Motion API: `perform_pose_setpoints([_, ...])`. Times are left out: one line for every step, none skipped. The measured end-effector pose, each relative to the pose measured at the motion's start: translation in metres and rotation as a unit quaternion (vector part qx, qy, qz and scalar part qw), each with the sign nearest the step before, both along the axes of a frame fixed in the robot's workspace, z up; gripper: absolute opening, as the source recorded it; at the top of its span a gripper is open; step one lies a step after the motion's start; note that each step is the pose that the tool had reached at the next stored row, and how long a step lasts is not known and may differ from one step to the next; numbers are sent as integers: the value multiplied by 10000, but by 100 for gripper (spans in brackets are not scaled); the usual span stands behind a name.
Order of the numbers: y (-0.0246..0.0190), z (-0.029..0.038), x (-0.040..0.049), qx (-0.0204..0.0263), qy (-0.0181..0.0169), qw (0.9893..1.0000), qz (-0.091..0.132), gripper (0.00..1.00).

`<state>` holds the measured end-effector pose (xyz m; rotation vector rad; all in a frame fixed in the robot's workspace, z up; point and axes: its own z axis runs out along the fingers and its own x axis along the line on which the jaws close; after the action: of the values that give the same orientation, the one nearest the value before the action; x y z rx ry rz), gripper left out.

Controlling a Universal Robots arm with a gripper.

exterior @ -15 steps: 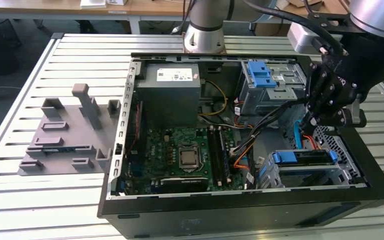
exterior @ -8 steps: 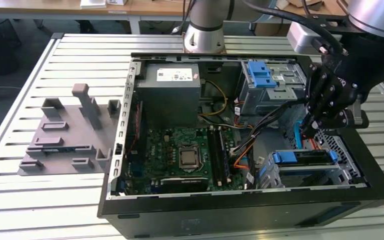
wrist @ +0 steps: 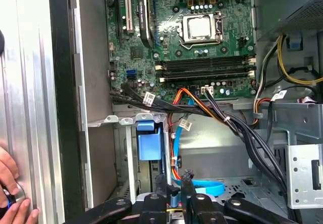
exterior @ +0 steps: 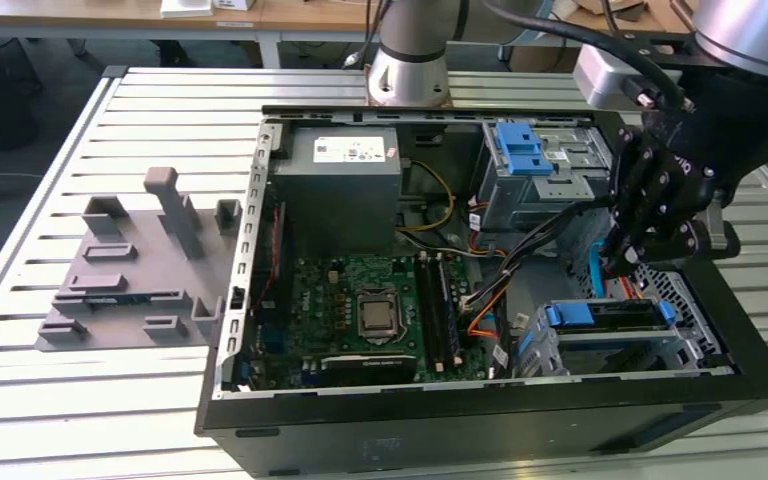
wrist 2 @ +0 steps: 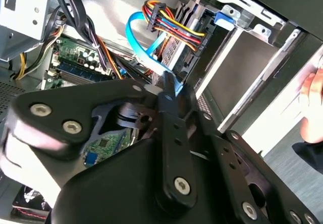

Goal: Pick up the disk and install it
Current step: 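Insert the second disk wire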

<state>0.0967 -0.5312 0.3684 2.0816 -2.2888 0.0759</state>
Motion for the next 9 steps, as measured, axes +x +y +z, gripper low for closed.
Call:
perform_pose_setpoints([0, -4, 1, 0, 0, 10000, 1, 26])
perform_pose_setpoints([1, -9, 1, 1, 0, 10000, 0, 26])
perform_pose_setpoints([1, -17, 2, 1, 0, 10000, 0, 26])
perform_pose_setpoints([1, -24, 3, 1, 0, 10000, 1, 26])
perform_pose_setpoints([1, -32, 4, 0, 0, 10000, 0, 26])
perform_pose_setpoints([1, -41, 5, 0, 0, 10000, 1, 26])
perform_pose_setpoints([2, -49, 7, -1, 0, 10000, 1, 26])
perform_pose_setpoints([2, -57, 8, -1, 0, 10000, 1, 25])
perform_pose_setpoints([2, -64, 8, -1, 0, 10000, 0, 18])
